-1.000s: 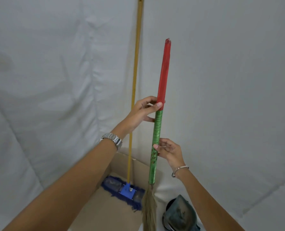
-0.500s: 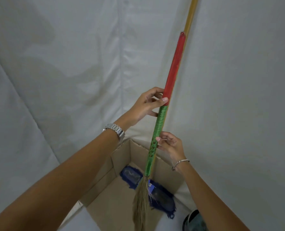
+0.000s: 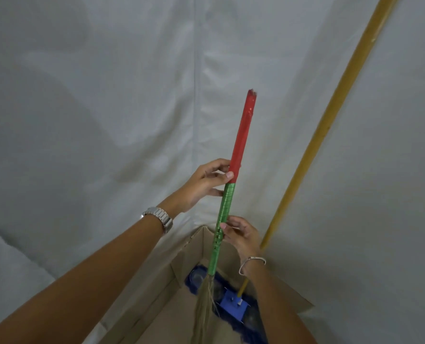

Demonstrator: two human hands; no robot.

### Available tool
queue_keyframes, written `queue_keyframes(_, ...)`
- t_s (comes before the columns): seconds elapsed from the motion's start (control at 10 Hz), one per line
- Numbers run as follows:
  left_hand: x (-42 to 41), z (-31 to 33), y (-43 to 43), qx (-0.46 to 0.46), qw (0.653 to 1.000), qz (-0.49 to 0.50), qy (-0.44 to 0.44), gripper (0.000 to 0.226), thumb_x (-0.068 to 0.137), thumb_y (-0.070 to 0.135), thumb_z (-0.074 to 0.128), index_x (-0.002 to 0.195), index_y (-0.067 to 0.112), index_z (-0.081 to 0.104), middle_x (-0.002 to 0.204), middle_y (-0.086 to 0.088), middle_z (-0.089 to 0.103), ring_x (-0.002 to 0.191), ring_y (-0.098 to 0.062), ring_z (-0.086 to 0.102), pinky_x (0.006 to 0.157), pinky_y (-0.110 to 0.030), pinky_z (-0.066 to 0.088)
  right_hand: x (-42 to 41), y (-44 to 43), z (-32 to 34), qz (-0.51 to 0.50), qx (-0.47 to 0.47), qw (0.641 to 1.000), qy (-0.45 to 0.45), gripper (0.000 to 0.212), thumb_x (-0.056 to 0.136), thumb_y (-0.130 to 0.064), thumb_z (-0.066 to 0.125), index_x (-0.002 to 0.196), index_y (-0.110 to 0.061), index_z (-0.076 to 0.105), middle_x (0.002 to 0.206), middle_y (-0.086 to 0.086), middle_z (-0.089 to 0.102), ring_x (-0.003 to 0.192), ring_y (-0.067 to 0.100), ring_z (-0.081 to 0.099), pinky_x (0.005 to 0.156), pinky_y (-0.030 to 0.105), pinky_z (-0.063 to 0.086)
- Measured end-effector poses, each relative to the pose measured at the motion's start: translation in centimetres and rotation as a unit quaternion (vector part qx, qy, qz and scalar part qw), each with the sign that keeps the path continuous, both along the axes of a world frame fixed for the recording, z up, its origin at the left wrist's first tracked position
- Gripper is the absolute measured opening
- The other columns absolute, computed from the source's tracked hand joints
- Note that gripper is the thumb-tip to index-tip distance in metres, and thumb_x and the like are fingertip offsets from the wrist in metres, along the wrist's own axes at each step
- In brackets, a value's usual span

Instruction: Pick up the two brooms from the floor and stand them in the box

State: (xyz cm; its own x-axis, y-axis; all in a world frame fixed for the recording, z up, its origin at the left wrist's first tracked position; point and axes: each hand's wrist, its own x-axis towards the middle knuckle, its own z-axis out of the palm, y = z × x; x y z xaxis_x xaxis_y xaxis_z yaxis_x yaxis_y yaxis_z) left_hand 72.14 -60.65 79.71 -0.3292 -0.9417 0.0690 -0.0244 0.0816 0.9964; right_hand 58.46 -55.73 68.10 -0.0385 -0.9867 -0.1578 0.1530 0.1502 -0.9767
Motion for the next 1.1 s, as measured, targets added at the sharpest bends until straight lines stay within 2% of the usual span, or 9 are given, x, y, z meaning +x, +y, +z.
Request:
queue_keyframes(0.1, 2.4, -3.6, -3.7, 0.021, 1.0, -0.011, 0.021, 0.021, 0.09, 0.009, 0.053, 0.111, 0.011, 0.058, 0.095, 0.0, 0.056, 0.094, -0.015, 0.061, 0.079, -0.034, 0.057, 2.6, -3.2, -3.2, -0.031, 0.016, 0.999, 0.008, 0.019, 0.074, 0.001, 0.069, 0.085, -0.013, 0.066, 0.086, 0.011, 0.068, 0.085, 0.03, 0.064, 0.082, 0.043, 0.055)
queue_keyframes(0.3, 5.6, -9.6, -10.1, 0.044, 0.997, -0.038, 0.051, 0.019, 0.09, 0.009, 0.054, 0.103, 0.019, 0.062, 0.108, -0.008, 0.055, 0.097, -0.013, 0.063, 0.082, -0.034, 0.057, 5.5, -9.7, -9.1, -0.071, 0.018, 0.997, 0.03, 0.017, 0.075, 0.001, 0.068, 0.085, -0.013, 0.066, 0.084, 0.009, 0.066, 0.072, 0.018, 0.062, 0.057, 0.014, 0.054)
queue_keyframes(0.5, 5.9, -13.6, -13.4, 0.023, 0.994, 0.078, 0.069, 0.023, 0.083, 0.007, 0.064, 0.105, 0.015, 0.061, 0.095, -0.001, 0.065, 0.084, -0.008, 0.068, 0.07, -0.033, 0.06, 6.9, -14.2, -13.3, -0.117, 0.013, 0.992, 0.055, 0.017, 0.073, 0.002, 0.07, 0.083, -0.012, 0.066, 0.083, 0.01, 0.066, 0.073, 0.02, 0.063, 0.056, 0.012, 0.053)
queue_keyframes(0.6, 5.7, -14.4, -13.9, 0.011, 0.986, 0.139, 0.089, 0.023, 0.08, 0.002, 0.067, 0.102, 0.008, 0.061, 0.09, -0.002, 0.066, 0.077, -0.004, 0.068, 0.063, -0.028, 0.06, 7.2, -15.5, -14.5, -0.135, 0.009, 0.987, 0.08, 0.021, 0.072, -0.002, 0.072, 0.078, -0.021, 0.066, 0.081, 0.006, 0.067, 0.073, 0.02, 0.063, 0.056, 0.012, 0.052)
queue_keyframes(0.7, 5.3, -15.0, -13.9, 0.01, 0.981, 0.176, 0.087, 0.016, 0.082, 0.002, 0.065, 0.096, 0.009, 0.063, 0.088, -0.001, 0.066, 0.078, -0.003, 0.067, 0.067, -0.031, 0.06, 7.2, -16.3, -15.3, -0.12, 0.003, 0.981, 0.151, 0.027, 0.073, -0.01, 0.073, 0.077, -0.034, 0.063, 0.081, -0.002, 0.068, 0.077, 0.017, 0.065, 0.069, 0.027, 0.055)
queue_keyframes(0.8, 5.0, -15.7, -13.5, -0.014, 0.97, 0.237, 0.053, 0.015, 0.084, 0.003, 0.062, 0.099, 0.007, 0.064, 0.094, -0.003, 0.067, 0.091, -0.015, 0.066, 0.083, -0.045, 0.056, 7.3, -16.2, -15.4, -0.062, 0.013, 0.979, 0.192, 0.029, 0.077, -0.01, 0.068, 0.096, -0.031, 0.063, 0.095, -0.005, 0.067, 0.084, 0.01, 0.062, 0.079, 0.035, 0.056)
queue_keyframes(0.9, 4.8, -16.2, -12.5, -0.035, 0.961, 0.276, 0.005, 0.015, 0.086, 0.005, 0.06, 0.098, 0.01, 0.068, 0.094, 0.002, 0.068, 0.095, -0.017, 0.065, 0.087, -0.049, 0.054, 7.6, -15.4, -15.4, 0.004, 0.027, 0.971, 0.238, 0.045, 0.084, -0.007, 0.058, 0.125, -0.025, 0.049, 0.129, -0.001, 0.054, 0.116, 0.019, 0.052, 0.094, 0.036, 0.05)
queue_keyframes(1.0, 4.6, -16.0, -12.1, -0.033, 0.958, 0.285, -0.025, 0.015, 0.086, 0.008, 0.061, 0.097, 0.016, 0.068, 0.09, 0.012, 0.066, 0.093, -0.014, 0.065, 0.085, -0.04, 0.056, 7.1, -14.0, -15.4, 0.021, 0.022, 0.94, 0.339, 0.058, 0.089, -0.005, 0.049, 0.138, -0.028, 0.03, 0.152, -0.006, 0.022, 0.138, 0.018, 0.023, 0.11, 0.032, 0.025)
queue_keyframes(1.1, 4.9, -16.1, -10.8, -0.07, 0.958, 0.252, -0.114, 0.022, 0.084, 0.006, 0.062, 0.103, 0.016, 0.065, 0.1, 0.006, 0.068, 0.101, -0.014, 0.063, 0.084, -0.014, 0.047, 5.7, -11.4, -14.2, -0.017, -0.004, 0.912, 0.411, 0.057, 0.09, -0.007, 0.044, 0.139, -0.031, 0.026, 0.154, -0.01, 0.012, 0.137, 0.015, 0.024, 0.101, 0.032, 0.04)
